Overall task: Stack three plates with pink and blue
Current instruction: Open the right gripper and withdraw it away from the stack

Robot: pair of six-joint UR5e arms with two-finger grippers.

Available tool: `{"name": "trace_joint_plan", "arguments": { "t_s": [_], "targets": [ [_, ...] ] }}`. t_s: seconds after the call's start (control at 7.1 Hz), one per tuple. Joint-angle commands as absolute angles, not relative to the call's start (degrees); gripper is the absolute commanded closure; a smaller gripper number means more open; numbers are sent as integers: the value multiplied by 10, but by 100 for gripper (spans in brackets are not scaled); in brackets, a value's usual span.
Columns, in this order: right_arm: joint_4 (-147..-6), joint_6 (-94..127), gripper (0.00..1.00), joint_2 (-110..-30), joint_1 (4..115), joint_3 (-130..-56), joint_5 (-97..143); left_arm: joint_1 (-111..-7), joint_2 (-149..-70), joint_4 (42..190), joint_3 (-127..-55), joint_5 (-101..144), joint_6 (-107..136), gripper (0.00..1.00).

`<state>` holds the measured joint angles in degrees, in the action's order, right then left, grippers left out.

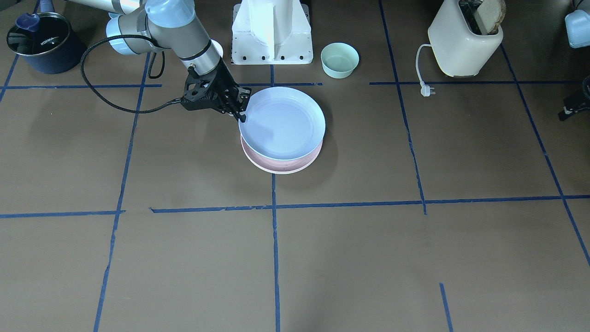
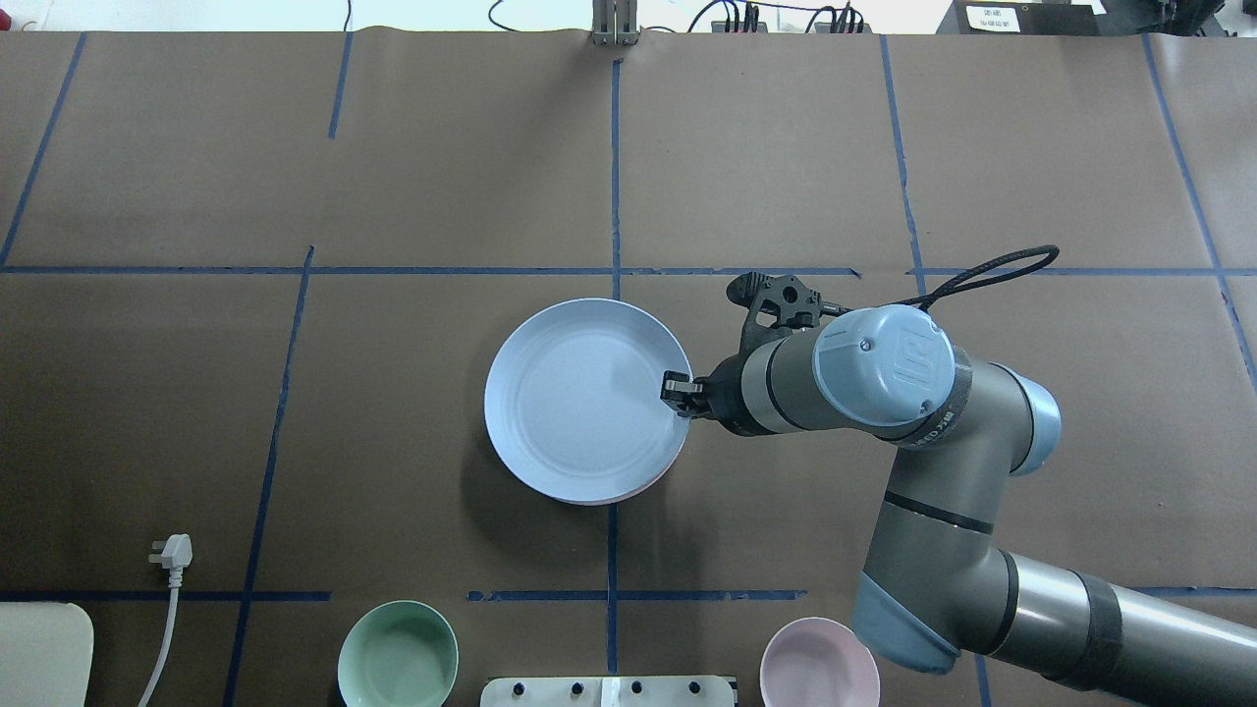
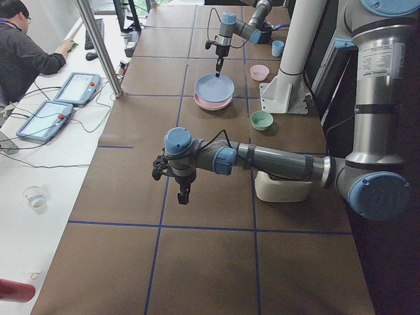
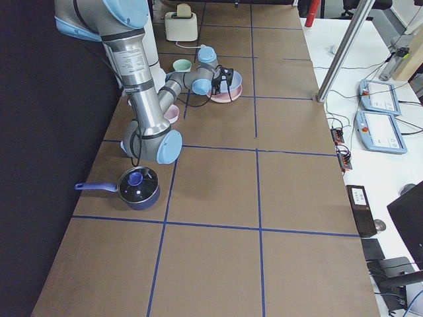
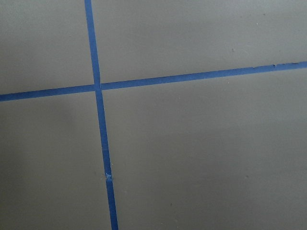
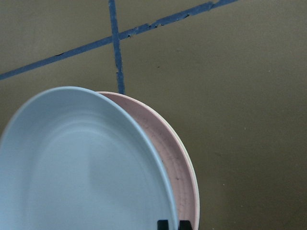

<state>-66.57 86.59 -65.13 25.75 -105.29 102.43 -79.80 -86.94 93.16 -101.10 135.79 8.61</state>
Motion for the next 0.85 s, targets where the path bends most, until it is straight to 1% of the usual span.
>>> {"name": "trace_joint_plan", "arguments": {
  "t_s": [0.0,0.42,0.56,0.7],
  "targets": [
    [-664,866,0,-652,260,-1053,1024,-798,-868,932,-1010,1358,86,0],
    [-666,866,0,-655,271,-1055,1030,-798,-867,932,-1010,1358,86,0],
    [-707,853,0,-662,309,-1060,1051,-798,-866,932,-1011,1358,84,0],
    [-788,775,0,-664,346,-1082,1082,-799,-864,931,-1011,1353,68,0]
  ]
}}
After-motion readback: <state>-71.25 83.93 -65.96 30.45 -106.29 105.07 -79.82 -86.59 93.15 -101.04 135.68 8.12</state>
